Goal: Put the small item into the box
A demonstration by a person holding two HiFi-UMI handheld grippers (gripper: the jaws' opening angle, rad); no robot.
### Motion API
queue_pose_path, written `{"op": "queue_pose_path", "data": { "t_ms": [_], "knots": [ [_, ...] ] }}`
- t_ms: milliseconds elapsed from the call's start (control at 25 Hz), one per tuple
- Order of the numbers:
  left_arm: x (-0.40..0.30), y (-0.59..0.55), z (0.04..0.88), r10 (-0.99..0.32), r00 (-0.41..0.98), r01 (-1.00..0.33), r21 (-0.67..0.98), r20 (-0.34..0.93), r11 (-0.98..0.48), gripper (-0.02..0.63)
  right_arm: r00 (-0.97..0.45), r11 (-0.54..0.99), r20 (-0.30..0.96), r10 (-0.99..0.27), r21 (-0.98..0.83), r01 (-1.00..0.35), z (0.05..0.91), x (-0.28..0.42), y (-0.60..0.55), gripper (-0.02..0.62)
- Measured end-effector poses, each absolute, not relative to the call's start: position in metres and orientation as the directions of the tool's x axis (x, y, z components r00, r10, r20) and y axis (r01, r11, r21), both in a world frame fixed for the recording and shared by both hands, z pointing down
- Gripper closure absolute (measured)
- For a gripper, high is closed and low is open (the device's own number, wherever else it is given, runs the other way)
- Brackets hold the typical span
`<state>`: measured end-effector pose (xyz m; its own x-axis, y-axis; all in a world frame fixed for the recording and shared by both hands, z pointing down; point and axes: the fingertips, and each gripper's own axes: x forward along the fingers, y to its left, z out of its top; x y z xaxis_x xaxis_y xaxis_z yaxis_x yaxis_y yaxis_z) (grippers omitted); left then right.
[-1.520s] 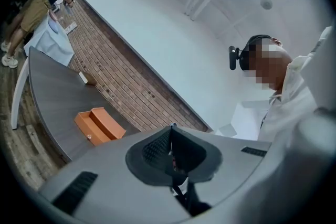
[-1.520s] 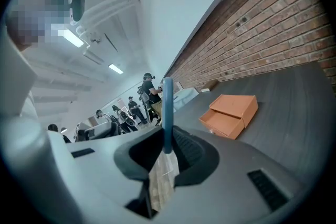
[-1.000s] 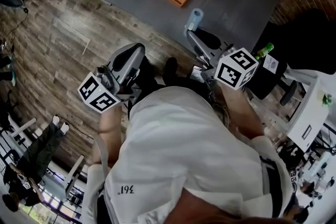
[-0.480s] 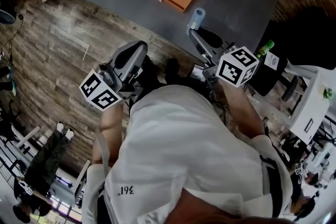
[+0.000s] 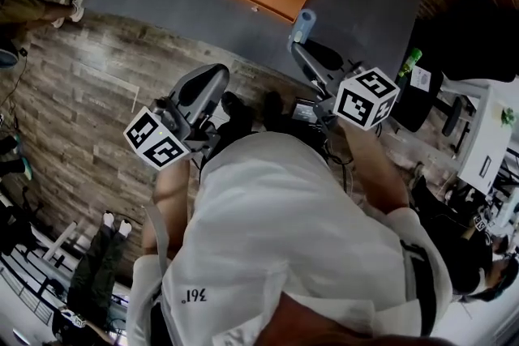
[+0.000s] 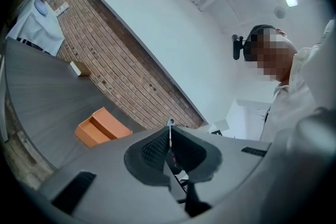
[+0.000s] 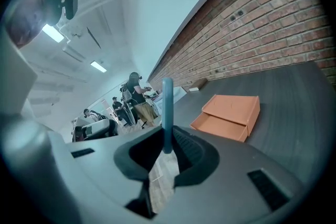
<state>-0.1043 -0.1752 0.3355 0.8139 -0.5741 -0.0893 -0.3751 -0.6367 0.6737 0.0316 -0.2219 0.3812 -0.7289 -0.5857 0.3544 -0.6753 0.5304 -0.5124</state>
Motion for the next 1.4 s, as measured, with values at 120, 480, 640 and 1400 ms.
{"op": "queue_pose_path", "data": {
  "t_ms": [120, 480, 640, 1400],
  "knots": [
    [-0.113, -0.187, 0.344, -0.549, 0.832, -0.357, 0.676, -0.085, -0.645, 0.598, -0.700, 0.519, 0.377, -0.607, -0.479, -0.708, 0.385, 0.029, -0.226, 0.526],
    [-0.112, -0.214, 0.362, -0.549, 0.835, -0.376, 0.677, -0.050, -0.633, 0.597, -0.672, 0.530, 0.479, -0.564, -0.415, -0.740, 0.408, 0.039, -0.257, 0.526],
    [-0.101, -0.221, 0.372, -0.554, 0.832, -0.384, 0.686, -0.034, -0.618, 0.597, -0.672, 0.579, 0.533, -0.513, -0.363, -0.730, 0.419, 0.042, -0.271, 0.526],
    [-0.060, -0.276, 0.445, -0.536, 0.836, -0.455, 0.696, 0.118, -0.555, 0.597, -0.521, 0.708, 0.797, -0.306, -0.175, -0.684, 0.540, 0.044, -0.347, 0.526]
  ]
}}
